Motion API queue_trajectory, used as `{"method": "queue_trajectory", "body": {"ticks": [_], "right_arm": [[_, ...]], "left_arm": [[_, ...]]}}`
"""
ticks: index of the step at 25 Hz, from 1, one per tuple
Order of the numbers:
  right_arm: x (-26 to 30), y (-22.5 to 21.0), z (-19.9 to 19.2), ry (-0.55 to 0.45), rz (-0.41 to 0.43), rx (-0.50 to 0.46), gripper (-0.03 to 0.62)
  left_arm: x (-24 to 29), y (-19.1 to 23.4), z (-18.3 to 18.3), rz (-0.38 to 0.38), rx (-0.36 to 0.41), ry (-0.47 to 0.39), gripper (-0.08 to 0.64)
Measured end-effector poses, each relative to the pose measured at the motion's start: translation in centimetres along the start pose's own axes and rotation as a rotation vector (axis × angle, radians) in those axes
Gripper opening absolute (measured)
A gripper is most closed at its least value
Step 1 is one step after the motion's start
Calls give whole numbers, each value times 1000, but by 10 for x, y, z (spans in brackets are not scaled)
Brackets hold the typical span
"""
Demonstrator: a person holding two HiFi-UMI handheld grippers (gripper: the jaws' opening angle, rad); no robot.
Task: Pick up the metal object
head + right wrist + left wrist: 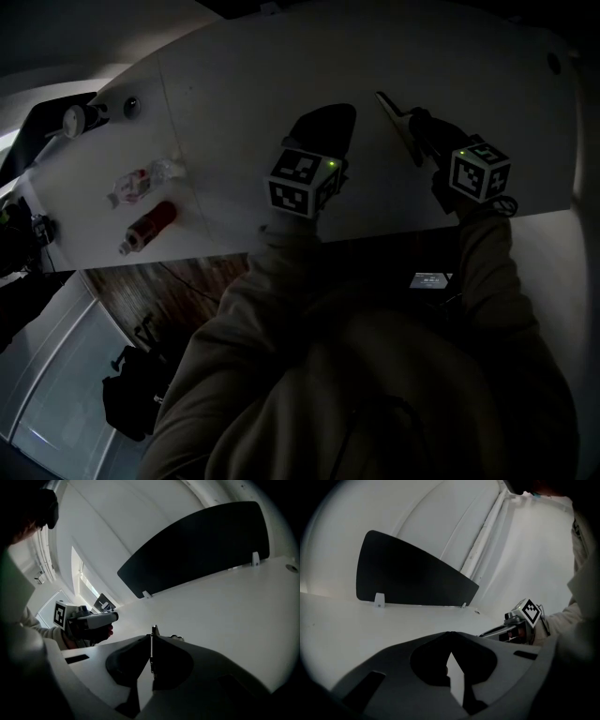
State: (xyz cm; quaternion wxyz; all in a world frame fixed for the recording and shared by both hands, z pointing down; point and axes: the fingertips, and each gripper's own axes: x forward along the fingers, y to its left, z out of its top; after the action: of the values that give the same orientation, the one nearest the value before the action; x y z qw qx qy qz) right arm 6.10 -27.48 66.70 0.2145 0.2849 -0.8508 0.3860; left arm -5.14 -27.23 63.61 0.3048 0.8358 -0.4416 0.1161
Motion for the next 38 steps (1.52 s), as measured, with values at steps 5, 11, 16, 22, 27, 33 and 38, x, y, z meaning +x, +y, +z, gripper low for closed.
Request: {"method": "queue_trajectory", "body": {"ticks": [5, 11, 16, 22, 27, 33, 38], "right_arm": [[-6, 15, 19, -22, 2, -39, 25], [-20, 34, 57, -72, 6, -108, 25], [-38, 53, 98, -136, -3, -159, 25], [-70, 76, 143, -208, -10, -220, 25], [-93, 99, 180, -260, 1, -274, 25], [-118, 126, 212, -330, 10, -329, 25], [-142, 153, 244, -387, 19, -380, 25]], "left_arm": [[-13, -5, 26, 7, 26, -37, 5], [-27, -10, 57, 23, 59, -79, 5], [-41, -16, 93, 32, 95, -129, 5], [-58, -36, 123, 27, 139, -164, 5], [-73, -49, 159, 22, 172, -215, 5], [-96, -60, 198, 39, 224, -280, 5], [-120, -66, 231, 56, 248, -327, 5]]}}
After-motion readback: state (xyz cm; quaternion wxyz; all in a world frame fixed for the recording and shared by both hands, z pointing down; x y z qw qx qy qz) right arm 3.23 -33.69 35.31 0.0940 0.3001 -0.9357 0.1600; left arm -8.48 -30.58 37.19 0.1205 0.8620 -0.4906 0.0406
